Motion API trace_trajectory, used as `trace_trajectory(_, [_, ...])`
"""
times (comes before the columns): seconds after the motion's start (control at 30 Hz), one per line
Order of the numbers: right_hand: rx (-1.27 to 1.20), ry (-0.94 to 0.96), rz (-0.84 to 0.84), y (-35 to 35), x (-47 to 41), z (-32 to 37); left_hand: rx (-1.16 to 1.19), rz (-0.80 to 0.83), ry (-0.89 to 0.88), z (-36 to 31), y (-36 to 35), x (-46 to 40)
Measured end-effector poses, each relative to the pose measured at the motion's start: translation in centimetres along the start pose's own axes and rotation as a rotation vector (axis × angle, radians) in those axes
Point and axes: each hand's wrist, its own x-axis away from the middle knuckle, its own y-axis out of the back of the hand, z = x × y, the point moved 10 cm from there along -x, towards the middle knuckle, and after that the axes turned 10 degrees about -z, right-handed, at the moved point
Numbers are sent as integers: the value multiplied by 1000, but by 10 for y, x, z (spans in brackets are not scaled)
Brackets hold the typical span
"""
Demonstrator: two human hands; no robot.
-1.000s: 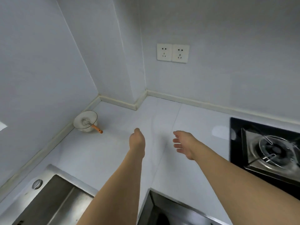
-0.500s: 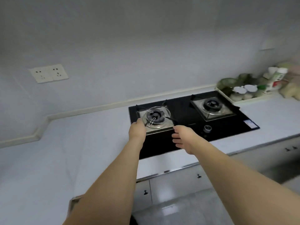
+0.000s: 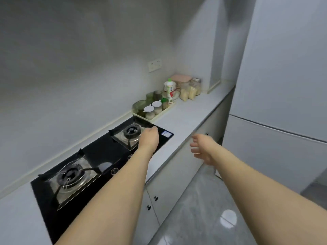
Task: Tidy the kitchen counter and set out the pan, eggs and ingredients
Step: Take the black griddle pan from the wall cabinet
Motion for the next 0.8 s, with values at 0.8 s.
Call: trace_trajectory(0.8, [40, 56, -152, 150, -259, 164, -23, 170, -86, -163, -286, -171])
